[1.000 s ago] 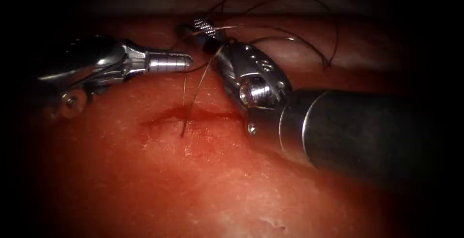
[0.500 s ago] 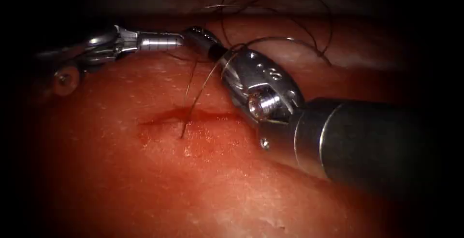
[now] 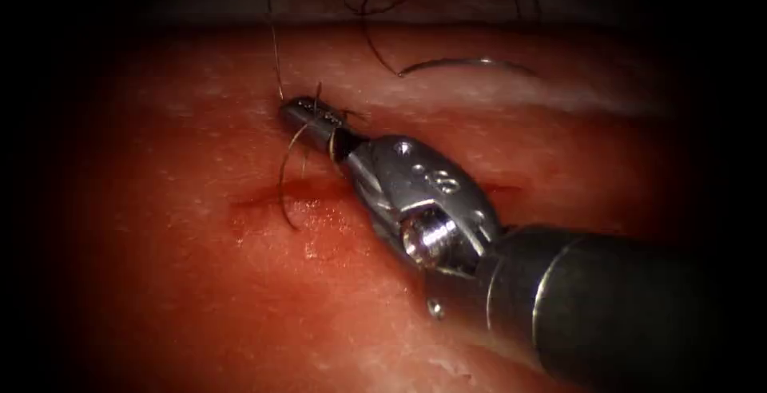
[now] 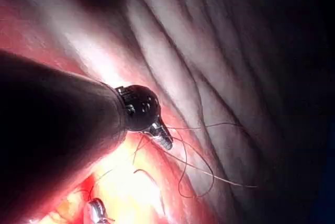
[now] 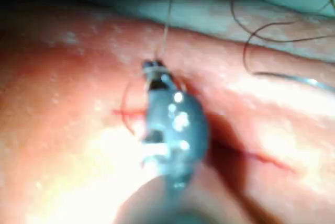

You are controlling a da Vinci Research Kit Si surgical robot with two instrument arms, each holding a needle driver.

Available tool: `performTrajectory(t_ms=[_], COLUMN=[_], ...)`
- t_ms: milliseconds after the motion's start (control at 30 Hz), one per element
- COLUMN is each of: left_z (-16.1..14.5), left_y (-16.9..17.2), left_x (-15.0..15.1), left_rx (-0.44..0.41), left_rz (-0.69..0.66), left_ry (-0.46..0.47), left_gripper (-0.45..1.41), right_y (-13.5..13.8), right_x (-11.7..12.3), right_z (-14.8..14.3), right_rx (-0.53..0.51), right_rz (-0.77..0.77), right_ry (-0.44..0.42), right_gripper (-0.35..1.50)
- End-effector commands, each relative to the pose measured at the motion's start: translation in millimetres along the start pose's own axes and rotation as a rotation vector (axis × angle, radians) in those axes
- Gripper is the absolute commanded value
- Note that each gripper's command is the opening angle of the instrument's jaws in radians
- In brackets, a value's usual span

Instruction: Wound Closure

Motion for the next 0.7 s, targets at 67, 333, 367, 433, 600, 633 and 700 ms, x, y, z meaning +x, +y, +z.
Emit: performTrajectory(t_ms=[67, 333, 367, 433, 600, 633, 700], left_z=[2.1, 3.3, 3.4, 3.8, 5.3, 5.9, 6.6], left_y=[-1.2, -0.6, -0.4, -0.1, -0.1, -0.5, -1.2], left_x=[0.3, 2.0, 2.8, 5.1, 9.4, 10.3, 10.7], left_rx=[0.008, 0.027, 0.032, 0.044, 0.079, 0.093, 0.109], left_rz=[0.003, 0.020, 0.041, 0.080, 0.151, 0.174, 0.191], left_ry=[-0.011, -0.034, -0.046, -0.070, -0.104, -0.119, -0.136], left_gripper=[-0.35, -0.35, -0.35, -0.35, -0.35, -0.35, -0.35], right_y=[-0.5, -2.5, -2.5, -2.6, -2.5, -2.6, -2.6], right_x=[-0.9, -2.3, -2.4, -2.7, -2.9, -2.9, -2.9], right_z=[-0.3, -2.0, -1.9, -1.9, -2.1, -2.1, -2.2], right_rx=[0.003, 0.013, 0.016, 0.015, 0.016, 0.016, 0.019], right_rz=[-0.001, -0.016, -0.016, -0.024, -0.026, -0.026, -0.026], right_ry=[-0.013, -0.035, -0.036, -0.044, -0.047, -0.047, -0.049], right_gripper=[-0.35, -0.35, -0.35, -0.35, -0.35, -0.35, -0.35])
